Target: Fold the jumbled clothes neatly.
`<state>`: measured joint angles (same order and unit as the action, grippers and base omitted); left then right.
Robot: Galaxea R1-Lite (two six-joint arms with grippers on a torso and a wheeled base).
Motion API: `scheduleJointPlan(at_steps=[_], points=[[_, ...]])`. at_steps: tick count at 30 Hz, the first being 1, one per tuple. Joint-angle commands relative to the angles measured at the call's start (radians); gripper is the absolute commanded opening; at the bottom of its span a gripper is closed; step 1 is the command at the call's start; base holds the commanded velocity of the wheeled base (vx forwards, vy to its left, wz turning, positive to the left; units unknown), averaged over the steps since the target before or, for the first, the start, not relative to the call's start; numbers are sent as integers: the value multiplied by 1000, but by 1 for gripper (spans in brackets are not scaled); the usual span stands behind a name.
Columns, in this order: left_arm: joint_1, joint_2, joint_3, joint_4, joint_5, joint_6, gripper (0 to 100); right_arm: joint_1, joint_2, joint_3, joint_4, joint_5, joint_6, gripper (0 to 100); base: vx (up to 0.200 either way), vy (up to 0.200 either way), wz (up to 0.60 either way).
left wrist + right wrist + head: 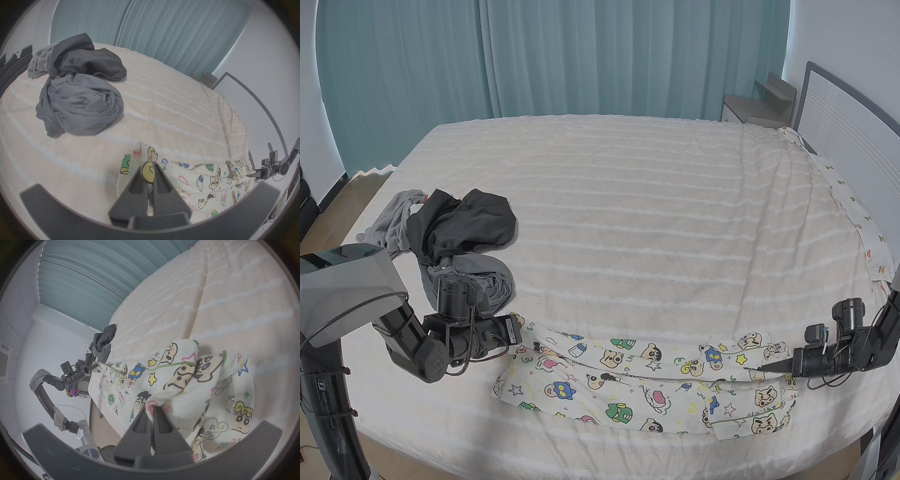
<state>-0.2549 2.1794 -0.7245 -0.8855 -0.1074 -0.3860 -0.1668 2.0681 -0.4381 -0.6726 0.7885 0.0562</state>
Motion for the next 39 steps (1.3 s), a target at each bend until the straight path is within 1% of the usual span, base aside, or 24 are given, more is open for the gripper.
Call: scheduleJointPlan(at_steps=[1, 2, 4, 12, 17, 18, 26, 30, 31, 32, 33, 34, 36, 38, 39], points=[[-1, 65, 42, -64, 2, -2, 0, -2, 27, 22, -1, 0, -16, 0, 0, 0, 0], [-1, 65, 42, -64, 2, -2, 0, -2, 27, 22, -1, 0, -16, 0, 0, 0, 0], [-1, 79, 60, -92, 2, -2, 0, -8, 37, 36, -1, -2, -42, 0, 0, 0, 0], [-1, 77, 94, -93, -3, -7, 0, -34, 73, 32, -1, -8, -47, 0, 0, 0, 0], [0, 79, 111, -93, -3, -7, 0, -57, 93, 36, -1, -9, -72, 0, 0, 0, 0], [0, 79, 112, -93, -1, -7, 100, -59, 93, 36, -1, -8, -73, 100, 0, 0, 0], [3, 69, 134, -95, -6, -27, 100, -66, 58, 68, -1, -6, -73, 100, 0, 0, 0], [19, 22, 151, -96, -6, -99, 100, -94, 9, 87, -2, -6, -73, 100, 0, 0, 0], [37, -15, 169, -98, -20, -146, 100, -114, -20, 90, -2, -6, -73, 100, 0, 0, 0], [43, -24, 172, -98, -28, -157, 100, -122, -29, 91, -2, -6, -72, 100, 0, 0, 0], [62, -47, 185, -98, -60, -186, 100, -142, -54, 91, -1, -6, -72, 100, 0, 0, 0], [71, -56, 191, -98, -74, -194, 100, -149, -65, 91, -1, -6, -72, 100, 0, 0, 0], [128, -99, 223, -98, -144, -218, 100, -178, -131, 104, -1, -6, -68, 100, 0, 0, 0], [164, -121, 241, -98, -187, -229, 100, -186, -181, 114, -1, -6, -64, 100, 0, 0, 0], [167, -121, 241, -98, -190, -231, 100, -186, -186, 116, 1, -6, -64, 100, 0, 0, 0]])
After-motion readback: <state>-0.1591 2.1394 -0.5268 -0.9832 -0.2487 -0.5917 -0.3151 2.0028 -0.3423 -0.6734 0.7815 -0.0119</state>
